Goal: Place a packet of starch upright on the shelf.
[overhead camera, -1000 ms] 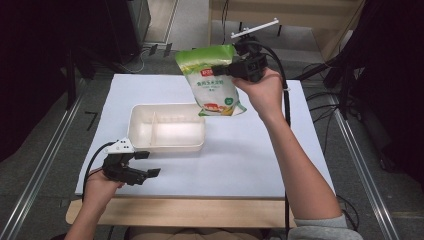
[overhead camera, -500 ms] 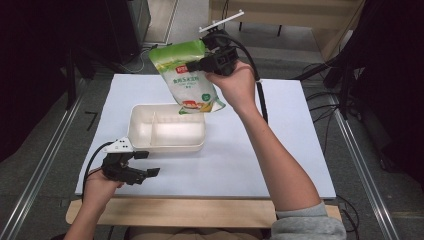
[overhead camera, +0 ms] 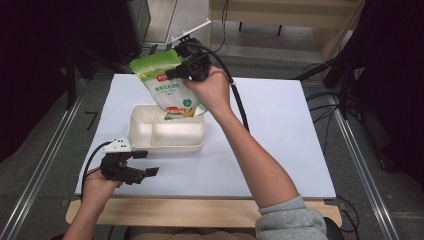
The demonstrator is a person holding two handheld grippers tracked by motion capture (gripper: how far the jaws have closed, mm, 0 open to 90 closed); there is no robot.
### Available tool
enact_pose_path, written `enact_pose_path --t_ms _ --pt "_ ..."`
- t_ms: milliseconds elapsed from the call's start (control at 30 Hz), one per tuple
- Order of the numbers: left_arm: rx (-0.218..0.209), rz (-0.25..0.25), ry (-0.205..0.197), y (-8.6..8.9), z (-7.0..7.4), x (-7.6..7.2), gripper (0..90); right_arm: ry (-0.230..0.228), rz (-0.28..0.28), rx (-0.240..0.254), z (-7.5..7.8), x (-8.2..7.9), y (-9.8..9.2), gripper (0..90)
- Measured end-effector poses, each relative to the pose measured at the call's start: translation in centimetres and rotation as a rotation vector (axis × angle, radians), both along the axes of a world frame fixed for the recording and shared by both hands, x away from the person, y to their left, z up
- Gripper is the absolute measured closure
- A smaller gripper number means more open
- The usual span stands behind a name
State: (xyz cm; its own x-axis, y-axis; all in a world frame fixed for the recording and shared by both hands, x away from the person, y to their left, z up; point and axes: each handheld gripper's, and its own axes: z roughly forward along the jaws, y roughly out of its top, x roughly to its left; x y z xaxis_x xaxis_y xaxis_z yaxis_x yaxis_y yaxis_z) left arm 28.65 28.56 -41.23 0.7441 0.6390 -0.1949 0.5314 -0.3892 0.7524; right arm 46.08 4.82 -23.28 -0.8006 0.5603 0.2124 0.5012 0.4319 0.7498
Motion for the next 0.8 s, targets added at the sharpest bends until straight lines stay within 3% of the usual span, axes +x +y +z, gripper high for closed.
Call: enact_pose_path --t_ms 300,433,567,800 --pt "-0.012 -0.006 0.011 0.0 0.0 0.0 21.7 0.021 0.003 -0.022 -2.6 0.3 2.1 89.6" --pt "-0.004 -0.006 0.009 0.1 0.0 0.0 21.7 0.016 0.004 -0.025 -4.6 0.4 2.2 89.6" --pt "-0.004 -0.005 0.014 0.0 0.0 0.0 21.6 0.056 -0.004 -0.03 -6.6 0.7 2.2 89.6" --pt "-0.002 -0.007 0.014 0.0 0.0 0.0 21.7 0.081 -0.014 -0.053 -9.5 1.3 1.8 89.0"
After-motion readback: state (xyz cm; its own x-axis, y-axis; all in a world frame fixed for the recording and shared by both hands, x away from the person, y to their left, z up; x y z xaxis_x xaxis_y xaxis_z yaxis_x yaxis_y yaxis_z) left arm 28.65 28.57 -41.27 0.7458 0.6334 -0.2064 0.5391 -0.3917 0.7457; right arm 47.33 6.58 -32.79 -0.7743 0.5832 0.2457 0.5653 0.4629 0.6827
